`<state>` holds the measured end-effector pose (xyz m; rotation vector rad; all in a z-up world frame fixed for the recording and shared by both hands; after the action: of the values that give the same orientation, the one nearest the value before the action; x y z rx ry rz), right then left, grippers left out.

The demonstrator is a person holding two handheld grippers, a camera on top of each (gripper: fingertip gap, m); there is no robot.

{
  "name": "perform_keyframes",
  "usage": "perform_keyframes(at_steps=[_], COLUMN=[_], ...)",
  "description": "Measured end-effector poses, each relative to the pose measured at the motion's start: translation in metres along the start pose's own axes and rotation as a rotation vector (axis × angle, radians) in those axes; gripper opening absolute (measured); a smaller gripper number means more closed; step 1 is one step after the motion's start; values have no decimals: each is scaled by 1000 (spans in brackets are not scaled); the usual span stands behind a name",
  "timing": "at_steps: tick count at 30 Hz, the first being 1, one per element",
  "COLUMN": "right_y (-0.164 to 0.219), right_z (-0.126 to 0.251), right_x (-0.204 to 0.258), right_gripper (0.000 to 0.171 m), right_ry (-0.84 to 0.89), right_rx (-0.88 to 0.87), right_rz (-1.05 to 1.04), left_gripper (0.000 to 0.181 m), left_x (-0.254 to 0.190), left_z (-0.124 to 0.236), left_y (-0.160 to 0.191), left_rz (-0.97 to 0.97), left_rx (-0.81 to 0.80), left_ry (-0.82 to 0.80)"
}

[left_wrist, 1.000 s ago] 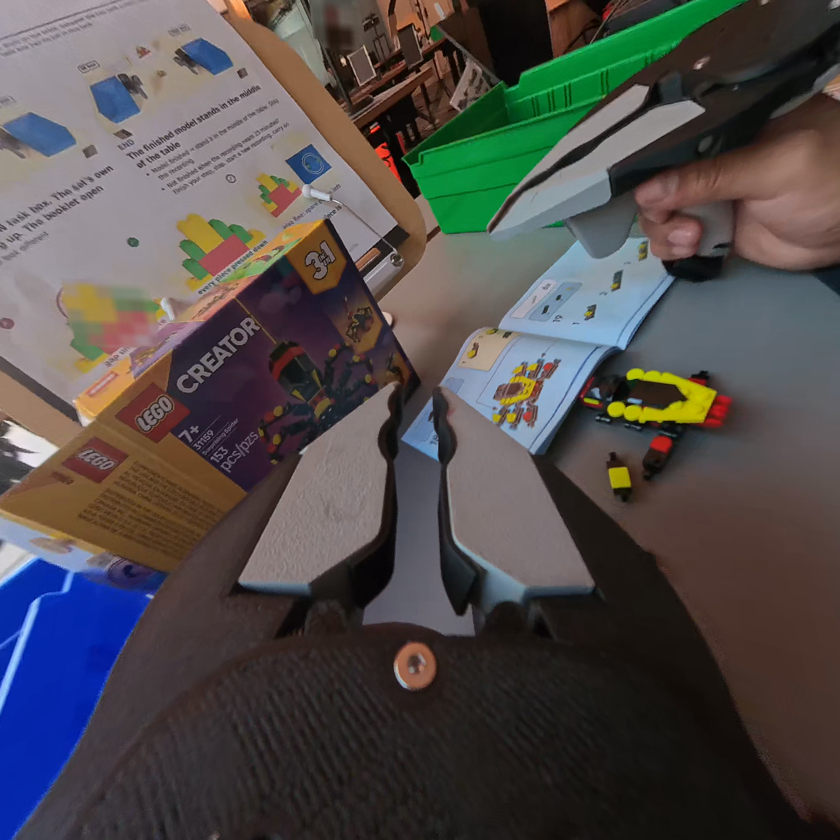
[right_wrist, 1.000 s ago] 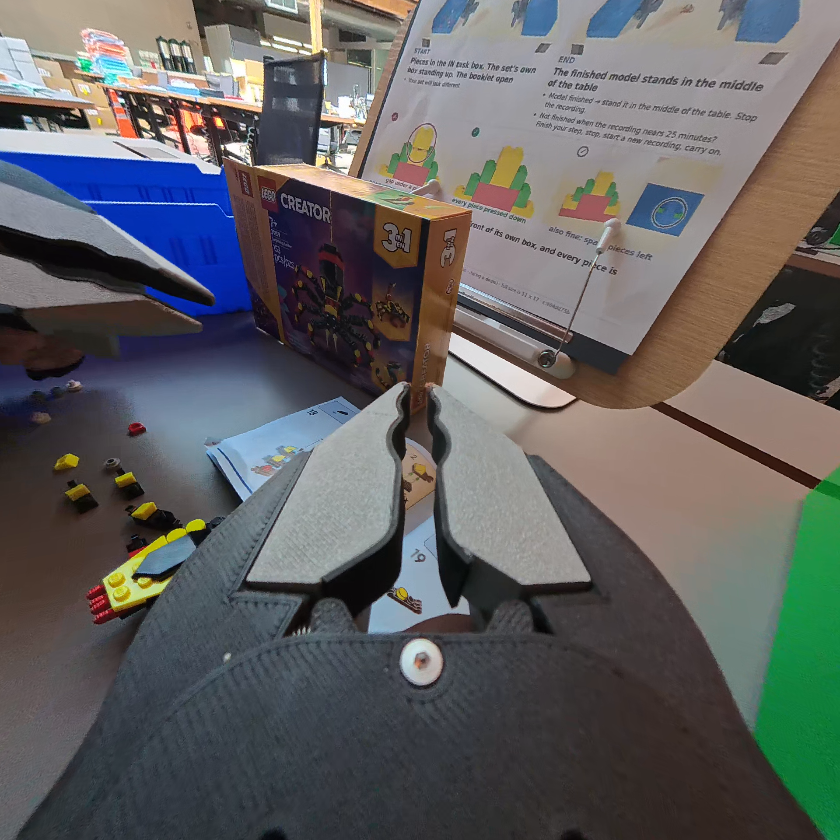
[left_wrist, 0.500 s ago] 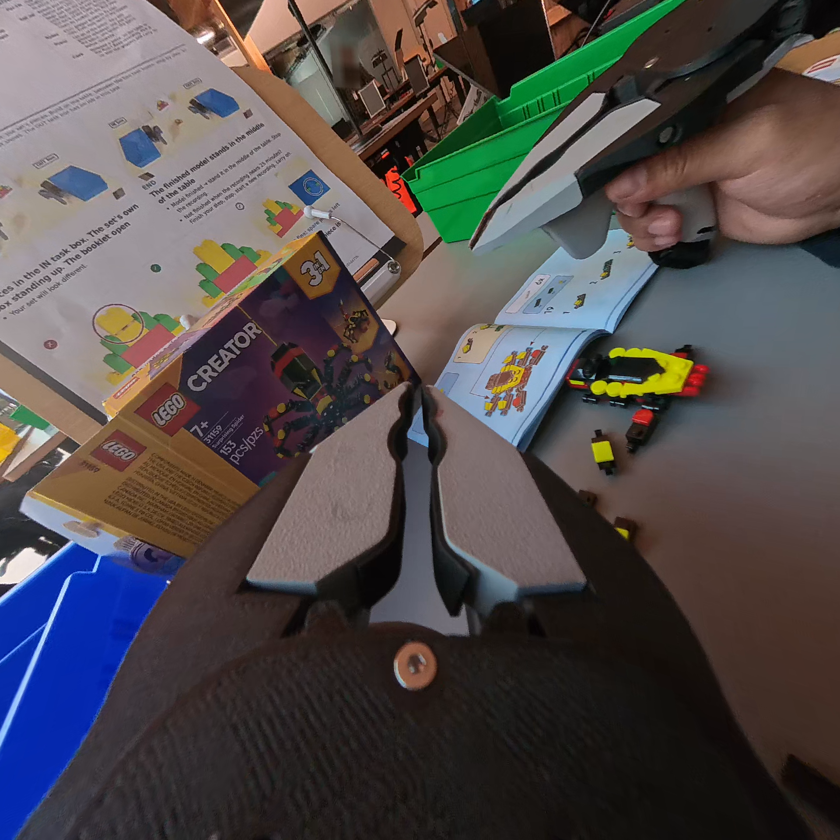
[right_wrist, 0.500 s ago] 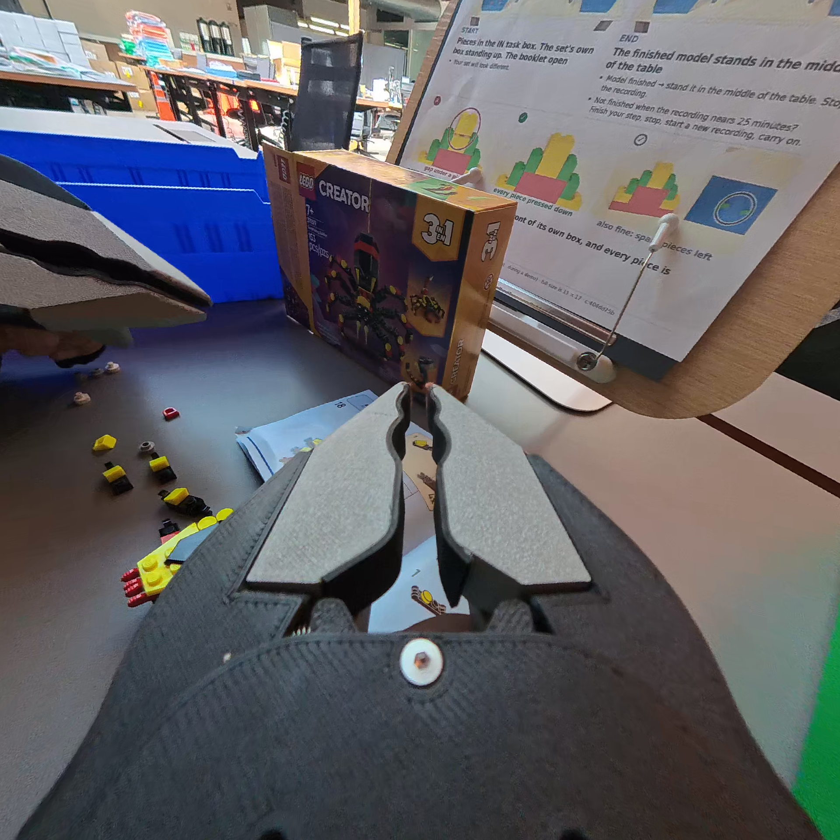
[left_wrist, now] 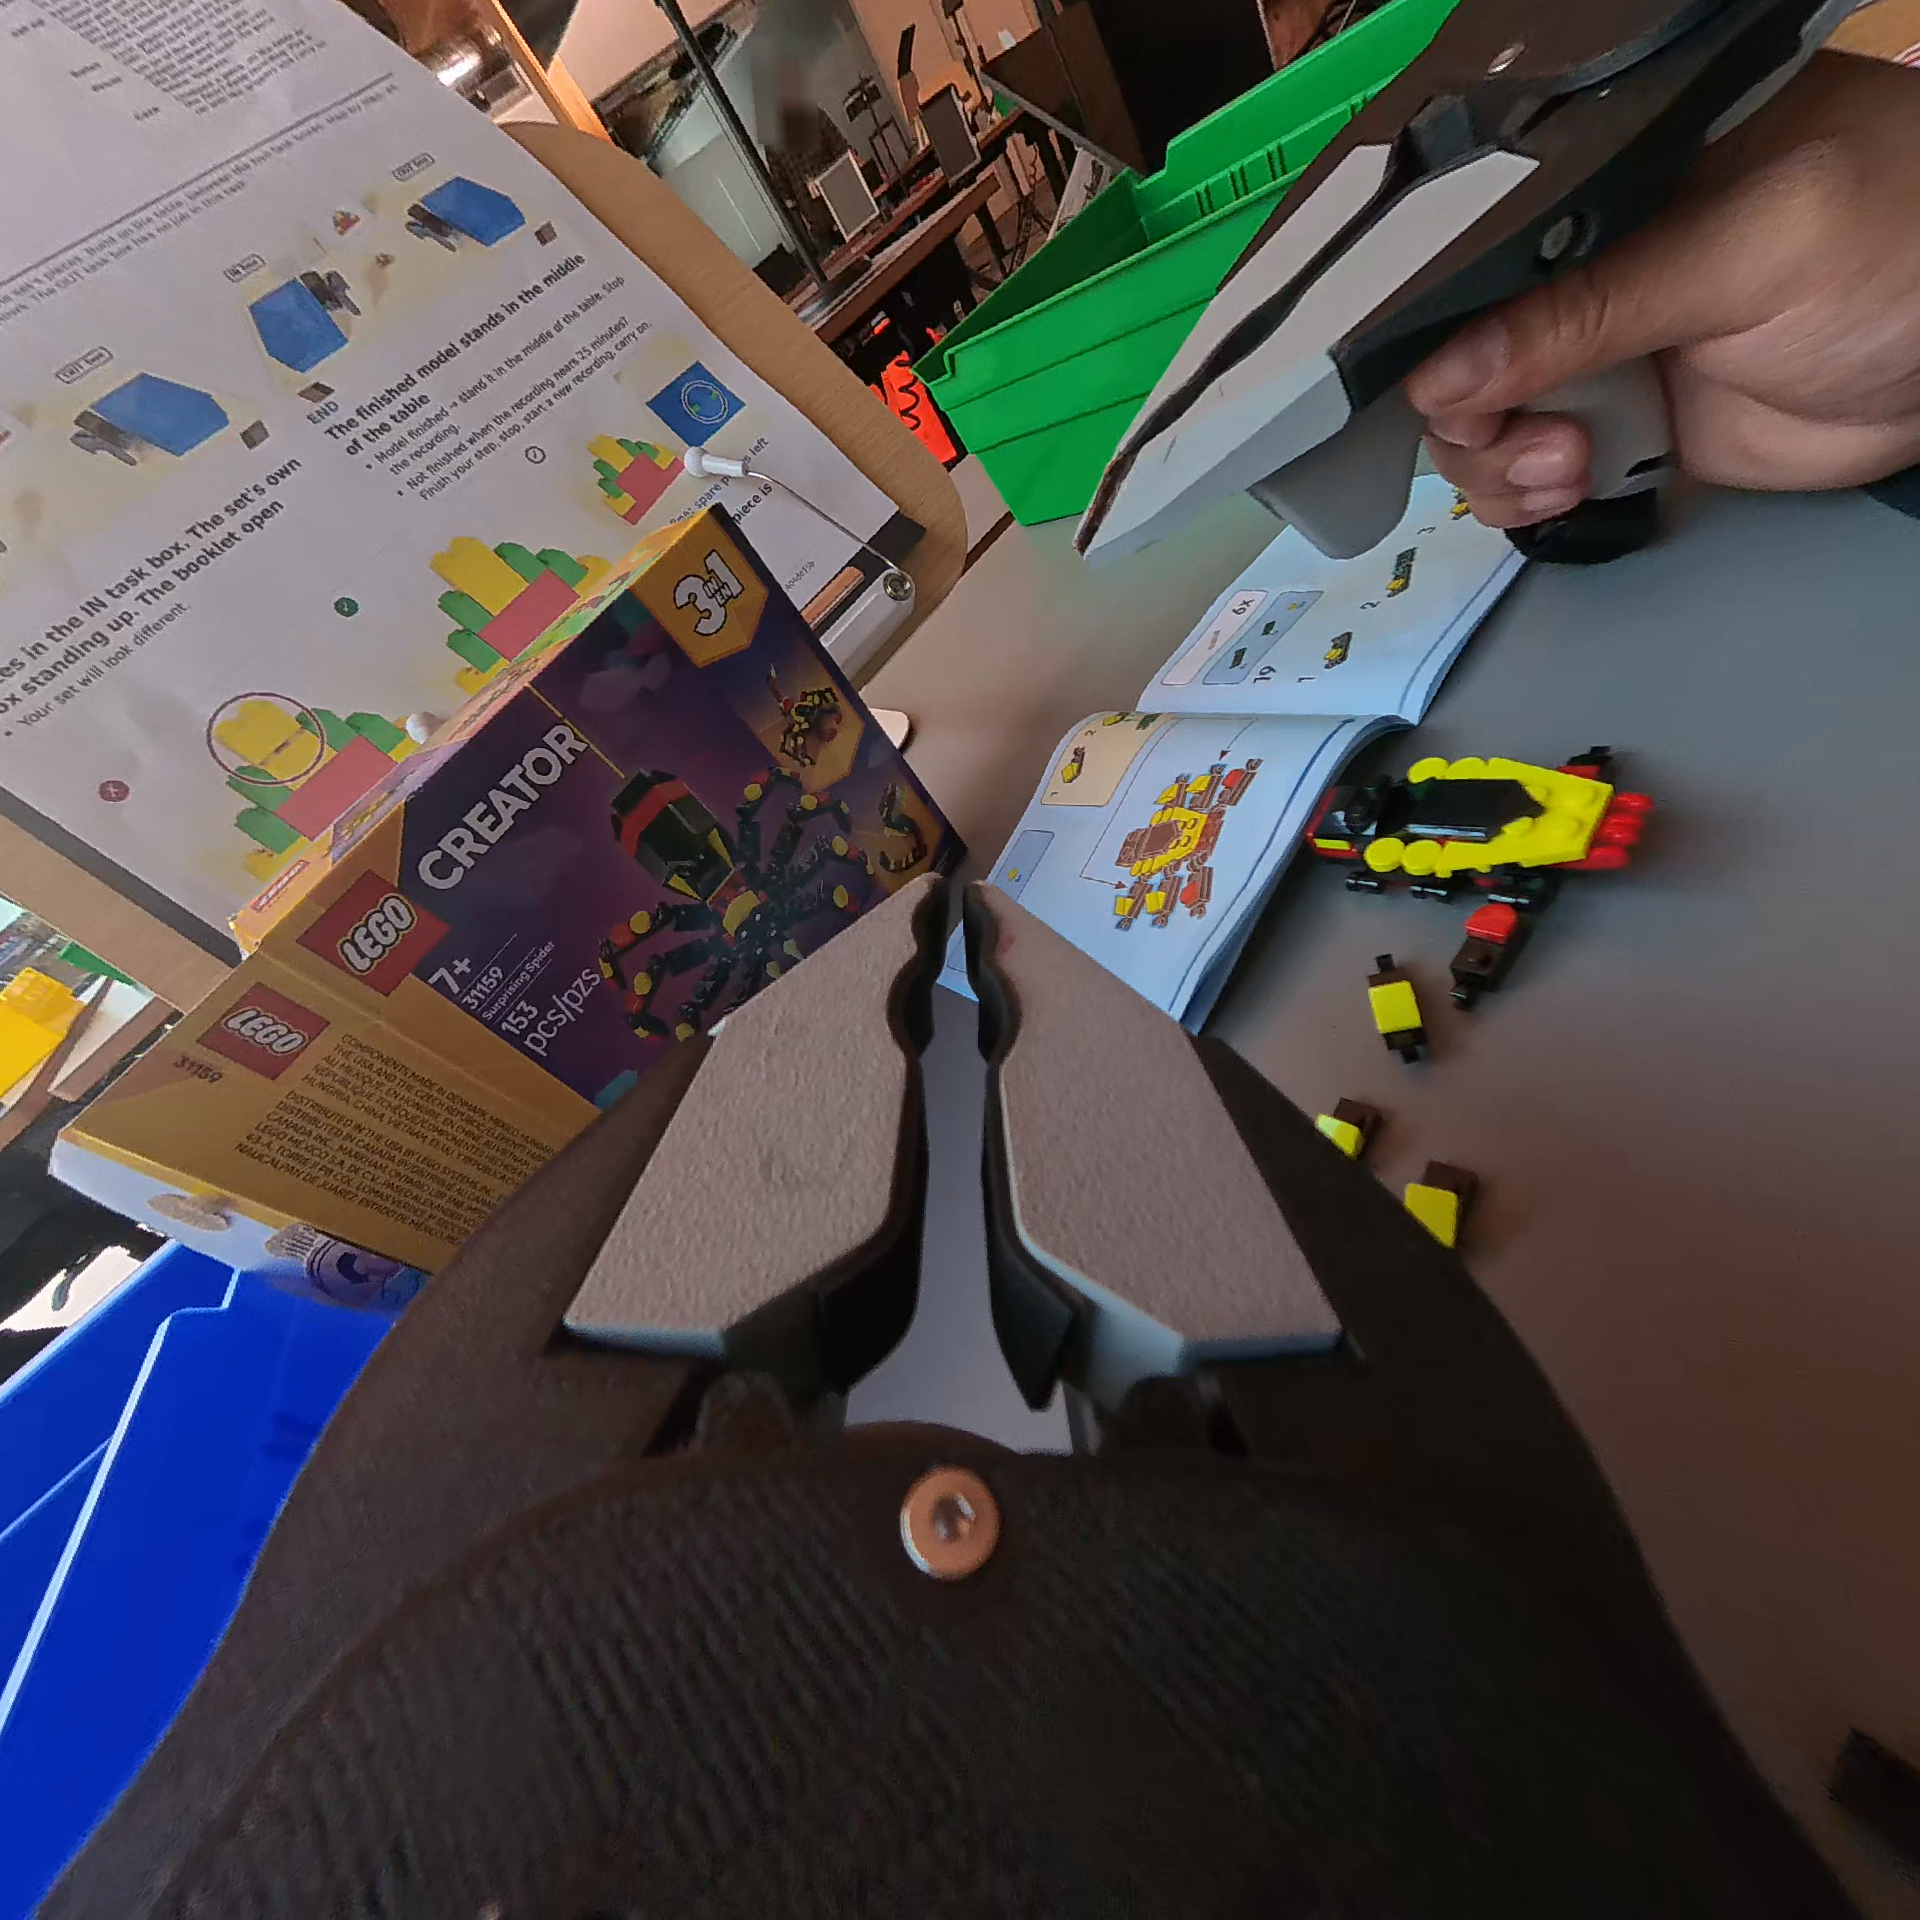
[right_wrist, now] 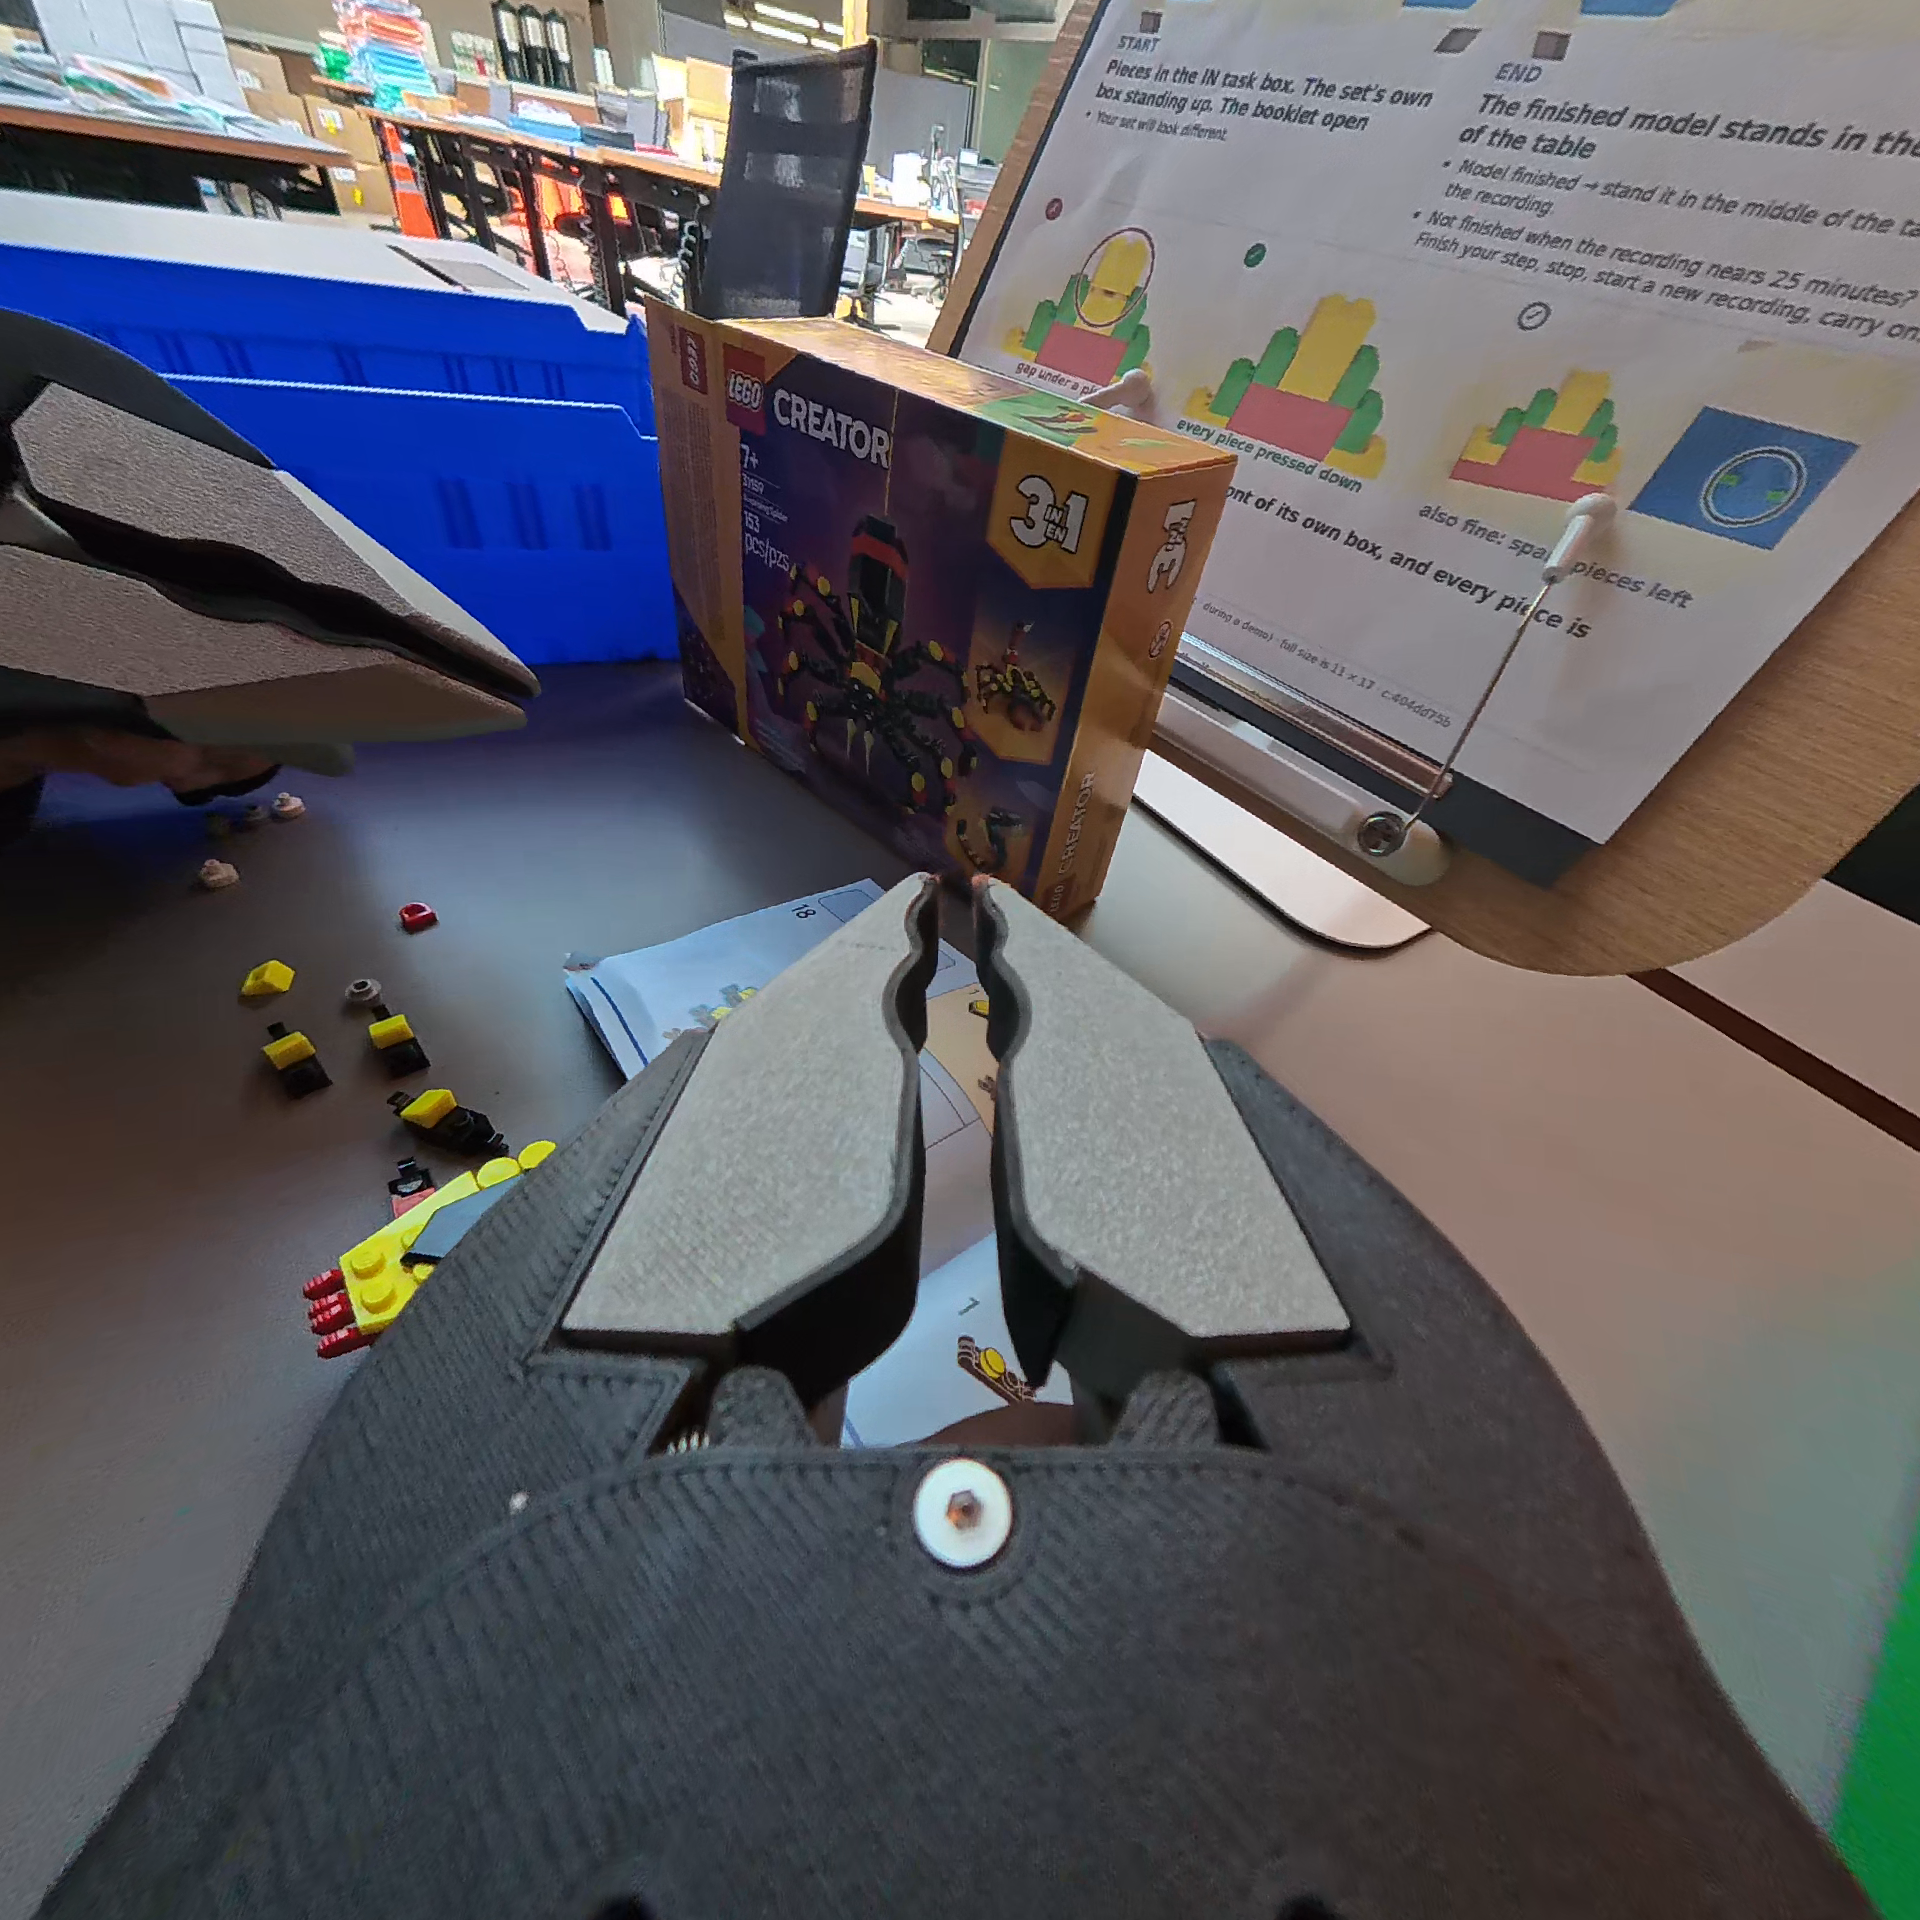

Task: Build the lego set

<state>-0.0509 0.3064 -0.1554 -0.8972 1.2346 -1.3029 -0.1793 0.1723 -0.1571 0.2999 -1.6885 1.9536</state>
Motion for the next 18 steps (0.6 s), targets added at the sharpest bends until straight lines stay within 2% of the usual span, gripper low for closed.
perform_keyframes(at_steps=[14,16,18], right_y=[0,0,0], right_z=[-1,-1,-1], right_x=[2,3,3], right_gripper=[2,2,2], right_ry=[-8,-8,-9], right_rx=[5,6,6], right_rz=[12,13,13], left_gripper=[0,1,0], left_x=[-2,-7,-16], left_z=[0,1,4], left_y=[-1,-1,0], left_rz=[-6,-7,-7], left_rx=[0,3,38], left_ry=[17,78,216])
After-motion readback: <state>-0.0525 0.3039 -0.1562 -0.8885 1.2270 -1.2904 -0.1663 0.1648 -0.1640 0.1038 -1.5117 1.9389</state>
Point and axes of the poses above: each gripper's, where its closed fingertips meet, z back along the fingers, y out of its underside, x = y × z across the jaws, the point moved 6 cm from there along z, back along the fingers, and after that the axes turned 1 degree about z, right-handed, at the moved point
